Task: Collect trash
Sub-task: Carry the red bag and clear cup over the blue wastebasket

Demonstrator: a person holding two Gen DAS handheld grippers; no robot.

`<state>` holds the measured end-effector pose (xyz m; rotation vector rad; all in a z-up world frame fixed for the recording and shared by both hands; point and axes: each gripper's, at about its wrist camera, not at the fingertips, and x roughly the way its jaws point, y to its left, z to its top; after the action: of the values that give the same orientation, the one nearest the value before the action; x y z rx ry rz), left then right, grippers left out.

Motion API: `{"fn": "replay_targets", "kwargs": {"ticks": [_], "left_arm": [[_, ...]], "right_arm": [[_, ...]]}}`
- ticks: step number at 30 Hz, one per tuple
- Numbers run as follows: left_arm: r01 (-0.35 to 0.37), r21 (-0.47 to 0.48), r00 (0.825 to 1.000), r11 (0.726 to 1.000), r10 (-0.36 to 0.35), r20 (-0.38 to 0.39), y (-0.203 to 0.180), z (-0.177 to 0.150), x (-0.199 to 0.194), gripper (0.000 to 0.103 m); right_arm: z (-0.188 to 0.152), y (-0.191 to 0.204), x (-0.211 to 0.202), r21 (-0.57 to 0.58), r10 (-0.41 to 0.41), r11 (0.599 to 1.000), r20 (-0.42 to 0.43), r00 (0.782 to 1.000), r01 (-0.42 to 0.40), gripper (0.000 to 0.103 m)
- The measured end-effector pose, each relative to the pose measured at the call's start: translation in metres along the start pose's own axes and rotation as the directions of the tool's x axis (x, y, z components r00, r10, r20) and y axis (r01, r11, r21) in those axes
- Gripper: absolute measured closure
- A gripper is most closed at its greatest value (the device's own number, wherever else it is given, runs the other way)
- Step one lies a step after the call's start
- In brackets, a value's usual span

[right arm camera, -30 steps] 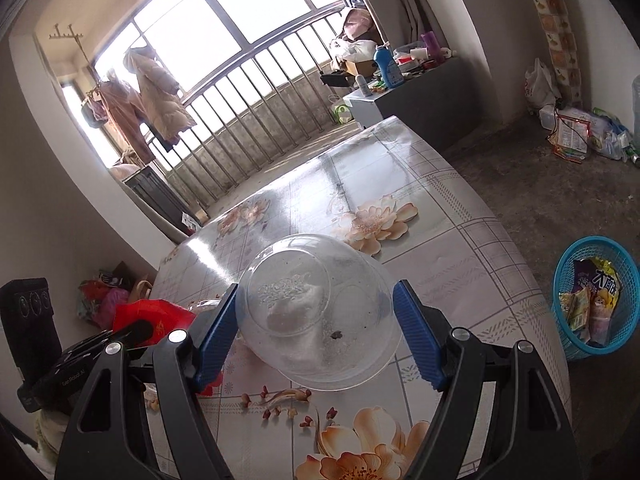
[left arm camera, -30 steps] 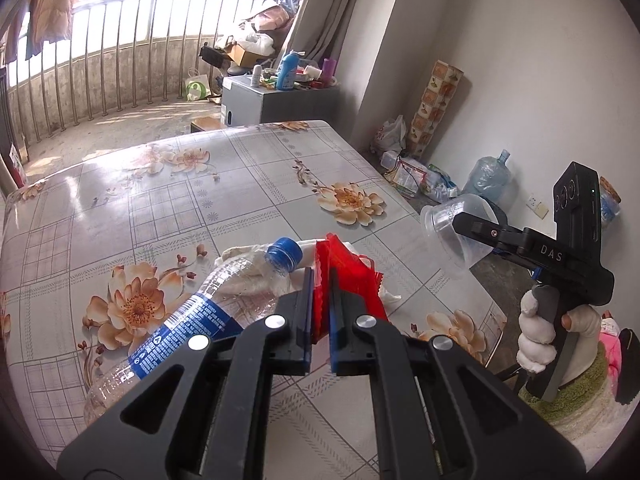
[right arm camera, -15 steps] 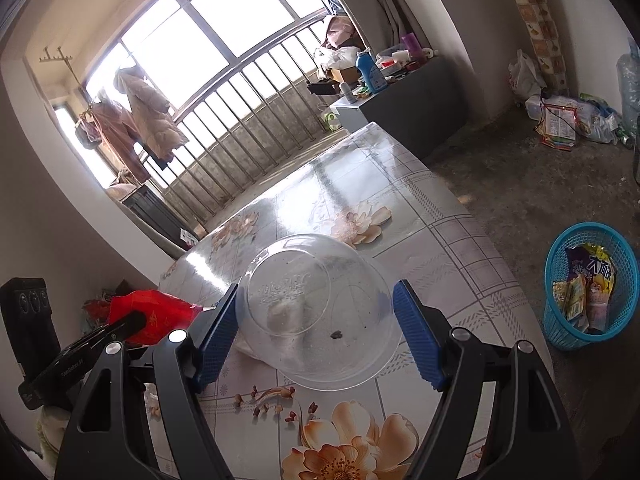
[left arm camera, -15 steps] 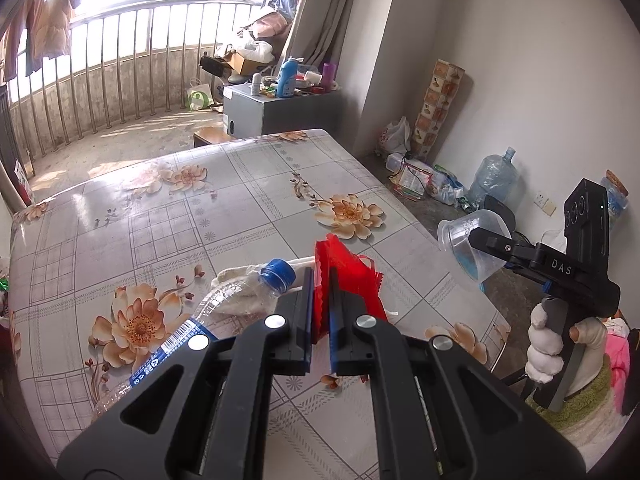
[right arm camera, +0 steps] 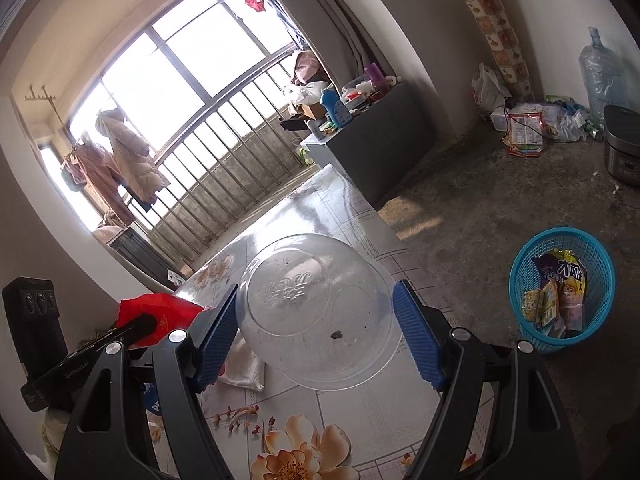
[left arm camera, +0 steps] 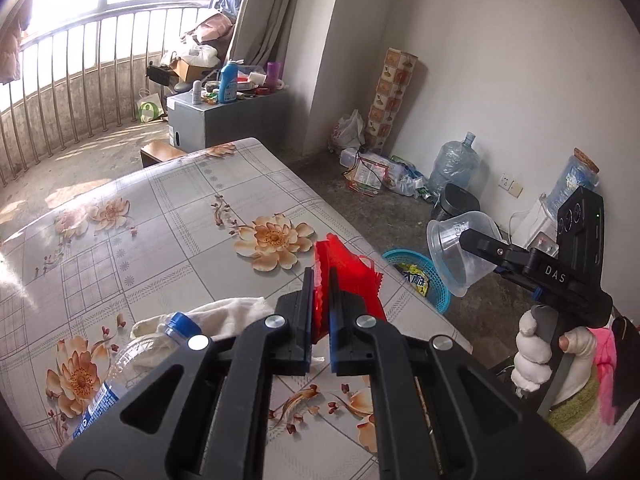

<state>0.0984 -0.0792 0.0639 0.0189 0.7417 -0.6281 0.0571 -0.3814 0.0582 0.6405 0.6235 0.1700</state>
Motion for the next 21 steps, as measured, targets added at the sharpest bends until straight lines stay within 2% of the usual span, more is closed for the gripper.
{"fn": "replay_targets", "kwargs": {"ticks": [4,8,11,15,17,20,21], "left_arm": [[0.088,0.064,0.996,0.994,-0.085,-0.038,-0.036,0.024,0.043,0.099],[0.149,0.157,0.985,0.976,-0.132,-0.113,-0.080,0.044,0.100,0.099],[0.177,0.220,0.971,0.959,-0.134,-0.198,-0.114,0.050,0.154,0.099],[0.199,0.276,0.937,0.940,-0.100,-0.333,-0.153,0.047,0.233,0.098],[0.204,0.305,0.921,0.930,-0.076,-0.381,-0.168,0.043,0.271,0.098],[0.222,0.298,0.886,0.928,-0.065,-0.459,-0.184,0.040,0.325,0.098],[0.216,0.311,0.880,0.925,-0.047,-0.472,-0.190,0.039,0.343,0.098]], "right_arm": [[0.015,-0.045,-0.032,0.070,-0.111,0.992,0.087,0.990,0.105,0.029],[0.021,-0.102,-0.061,0.183,-0.261,0.955,0.137,0.955,0.235,0.029],[0.020,-0.146,-0.068,0.274,-0.339,0.915,0.128,0.932,0.295,0.029],[0.012,-0.192,-0.051,0.374,-0.361,0.873,0.060,0.931,0.314,0.029],[0.007,-0.211,-0.036,0.407,-0.348,0.859,0.021,0.937,0.309,0.029],[0.004,-0.239,-0.010,0.450,-0.324,0.841,-0.027,0.946,0.301,0.029],[0.005,-0.249,-0.002,0.464,-0.323,0.832,-0.039,0.945,0.304,0.029]]}}
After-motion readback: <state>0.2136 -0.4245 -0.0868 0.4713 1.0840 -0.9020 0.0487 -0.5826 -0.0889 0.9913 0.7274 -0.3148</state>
